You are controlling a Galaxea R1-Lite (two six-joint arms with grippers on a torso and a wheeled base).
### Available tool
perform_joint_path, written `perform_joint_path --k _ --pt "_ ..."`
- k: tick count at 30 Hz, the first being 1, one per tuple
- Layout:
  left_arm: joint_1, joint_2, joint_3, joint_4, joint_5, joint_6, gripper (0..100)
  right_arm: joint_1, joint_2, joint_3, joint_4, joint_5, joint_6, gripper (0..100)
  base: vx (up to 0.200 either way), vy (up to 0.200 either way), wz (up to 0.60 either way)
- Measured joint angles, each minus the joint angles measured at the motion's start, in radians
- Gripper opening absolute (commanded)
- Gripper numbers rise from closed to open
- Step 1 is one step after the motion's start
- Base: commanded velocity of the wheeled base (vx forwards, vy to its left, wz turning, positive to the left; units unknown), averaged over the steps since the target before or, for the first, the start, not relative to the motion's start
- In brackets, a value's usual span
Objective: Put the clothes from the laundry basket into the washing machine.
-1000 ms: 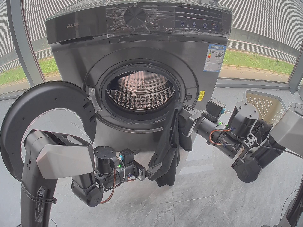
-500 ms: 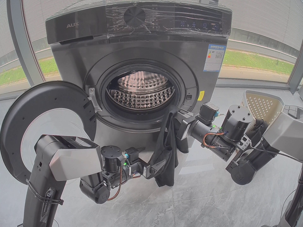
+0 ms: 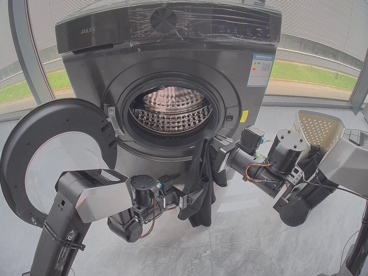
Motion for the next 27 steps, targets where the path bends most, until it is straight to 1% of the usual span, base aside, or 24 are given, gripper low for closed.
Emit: perform_joint_path --k 12,15,21,27 --pt "0.012 -0.006 -0.002 -0.011 0.017 0.006 0 -0.015 0.007 0.010 -0.009 0.000 0.000 0 0.000 0.000 0.00" --pt "0.020 -0.044 0.031 -0.011 0.019 0.007 0 -0.022 0.015 0.016 -0.026 0.000 0.000 0 0.000 0.000 0.00" --pt "0.036 -0.158 0.151 -0.013 0.018 0.011 0 -0.052 0.040 0.041 -0.066 0.001 0.000 0 0.000 0.000 0.00" --pt "0.049 -0.283 0.262 -0.013 0.018 0.006 0 -0.082 0.054 0.097 -0.091 0.009 0.003 0 0.000 0.000 0.00"
